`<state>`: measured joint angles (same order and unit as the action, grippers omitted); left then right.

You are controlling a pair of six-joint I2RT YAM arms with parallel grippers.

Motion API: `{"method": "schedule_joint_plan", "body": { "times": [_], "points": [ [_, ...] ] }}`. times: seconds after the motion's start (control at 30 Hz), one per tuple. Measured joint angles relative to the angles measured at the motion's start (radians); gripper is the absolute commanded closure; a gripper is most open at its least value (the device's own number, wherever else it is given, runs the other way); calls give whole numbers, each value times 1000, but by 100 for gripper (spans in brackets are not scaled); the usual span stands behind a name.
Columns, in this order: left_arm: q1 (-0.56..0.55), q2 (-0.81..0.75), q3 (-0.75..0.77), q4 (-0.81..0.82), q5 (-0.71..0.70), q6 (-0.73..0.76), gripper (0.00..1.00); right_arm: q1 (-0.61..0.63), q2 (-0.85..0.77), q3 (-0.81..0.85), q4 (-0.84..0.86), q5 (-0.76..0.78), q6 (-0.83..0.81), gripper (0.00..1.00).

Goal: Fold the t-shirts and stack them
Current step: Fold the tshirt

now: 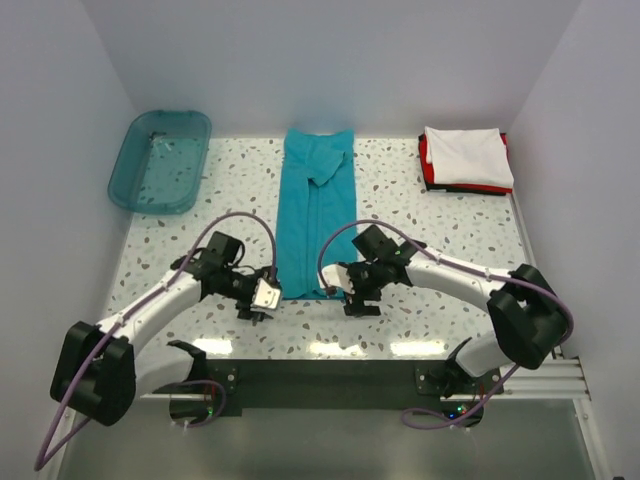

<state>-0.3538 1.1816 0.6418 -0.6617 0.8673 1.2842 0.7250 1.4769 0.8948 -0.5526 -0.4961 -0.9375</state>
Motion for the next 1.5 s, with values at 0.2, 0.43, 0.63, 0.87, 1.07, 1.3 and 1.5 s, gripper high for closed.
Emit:
{"method": "schedule_joint_plan", "body": {
  "times": [0.2,0.43,0.63,0.87,1.07,1.3,1.5],
  "points": [
    [-61,-27,-119,125,-63,-22,47,29,4,-67,125,48,-11,43],
    [-66,97,-119,273,-161,-78,48,54,57,-97,226,112,-31,52],
    [-67,190,-84,342,-197,-106,52,58,87,-96,233,142,-75,58],
    [-68,263,-32,358,-203,-95,76,61,113,-76,244,155,-86,77],
    [-69,290,8,303,-206,-53,98,61,116,-75,254,172,-84,100],
    [-108,163,9,139,-170,-23,100,92,30,-94,182,151,-44,100],
    [-102,101,100,-30,-134,-20,100,79,-103,-51,95,81,21,100]
  ]
}}
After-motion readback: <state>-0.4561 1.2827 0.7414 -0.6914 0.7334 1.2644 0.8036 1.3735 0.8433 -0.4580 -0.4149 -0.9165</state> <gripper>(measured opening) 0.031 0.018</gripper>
